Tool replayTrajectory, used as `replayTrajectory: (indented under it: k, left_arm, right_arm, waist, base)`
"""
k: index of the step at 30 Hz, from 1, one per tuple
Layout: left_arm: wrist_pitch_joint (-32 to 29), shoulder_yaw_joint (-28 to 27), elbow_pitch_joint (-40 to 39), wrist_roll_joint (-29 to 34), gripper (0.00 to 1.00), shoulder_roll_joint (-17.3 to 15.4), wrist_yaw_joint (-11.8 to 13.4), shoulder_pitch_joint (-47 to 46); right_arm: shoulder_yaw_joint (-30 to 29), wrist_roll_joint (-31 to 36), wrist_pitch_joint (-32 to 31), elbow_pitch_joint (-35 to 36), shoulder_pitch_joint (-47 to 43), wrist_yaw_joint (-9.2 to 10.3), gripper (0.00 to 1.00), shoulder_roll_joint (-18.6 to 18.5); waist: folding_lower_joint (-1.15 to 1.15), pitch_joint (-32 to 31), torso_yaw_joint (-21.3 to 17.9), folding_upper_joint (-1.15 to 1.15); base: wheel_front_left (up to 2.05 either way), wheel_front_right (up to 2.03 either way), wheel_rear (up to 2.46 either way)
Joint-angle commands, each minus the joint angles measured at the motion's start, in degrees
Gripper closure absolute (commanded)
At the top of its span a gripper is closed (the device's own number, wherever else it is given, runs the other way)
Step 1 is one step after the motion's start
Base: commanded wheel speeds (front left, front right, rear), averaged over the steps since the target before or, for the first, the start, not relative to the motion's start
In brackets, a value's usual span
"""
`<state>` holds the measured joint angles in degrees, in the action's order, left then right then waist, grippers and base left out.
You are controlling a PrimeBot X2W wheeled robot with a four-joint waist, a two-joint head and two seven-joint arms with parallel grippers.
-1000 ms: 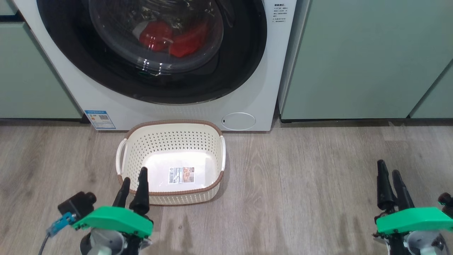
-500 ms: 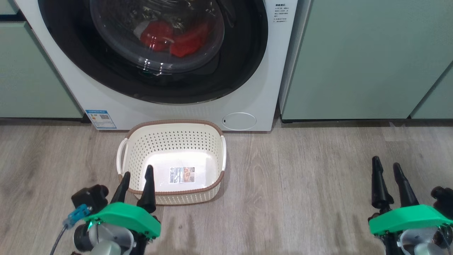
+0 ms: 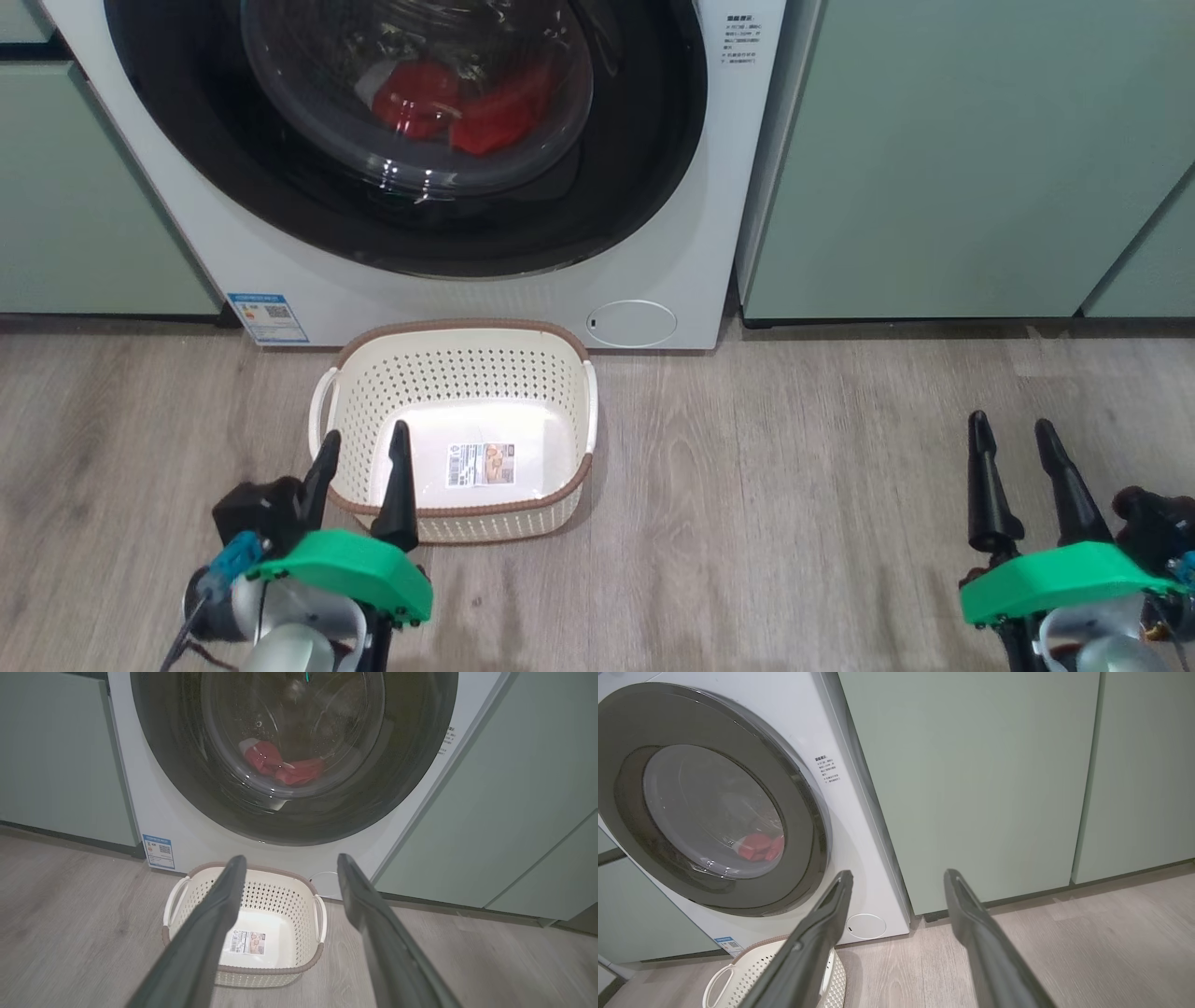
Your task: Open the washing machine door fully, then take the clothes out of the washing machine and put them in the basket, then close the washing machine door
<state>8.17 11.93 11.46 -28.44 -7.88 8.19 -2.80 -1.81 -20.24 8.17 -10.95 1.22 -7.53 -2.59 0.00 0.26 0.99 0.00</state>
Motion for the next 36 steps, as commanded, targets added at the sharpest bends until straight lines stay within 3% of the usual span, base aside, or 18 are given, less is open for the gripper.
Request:
replayTrajectory:
  k: [1,23,36]
  left_arm:
    - [1.0,-1.2,-2.2,2.0,0.00,-0.9,0.6,-3.3]
    - [4.5,-4.7,-0.4,15.4,0.00,0.4,-0.1,-3.6]
    - [6.7,-7.2,2.6,24.2,0.00,2.0,-2.2,-4.2]
  right_arm:
    - [1.2,1.8,1.0,2.3,3.2,0.03,0.00,-0.3]
    - [2.5,12.8,4.5,2.7,3.4,0.04,0.00,-0.3]
    - [2.7,18.3,6.7,1.1,3.0,0.04,0.00,-0.3]
  waist:
    - [0.00,0.0,0.0,0.00]
    - [0.00,-0.2,0.2,0.00]
    - [0.00,-0.3,0.5,0.00]
  base:
    - [0.00,0.00,0.00]
    - [0.00,0.00,0.00]
    - [0.00,0.00,0.00]
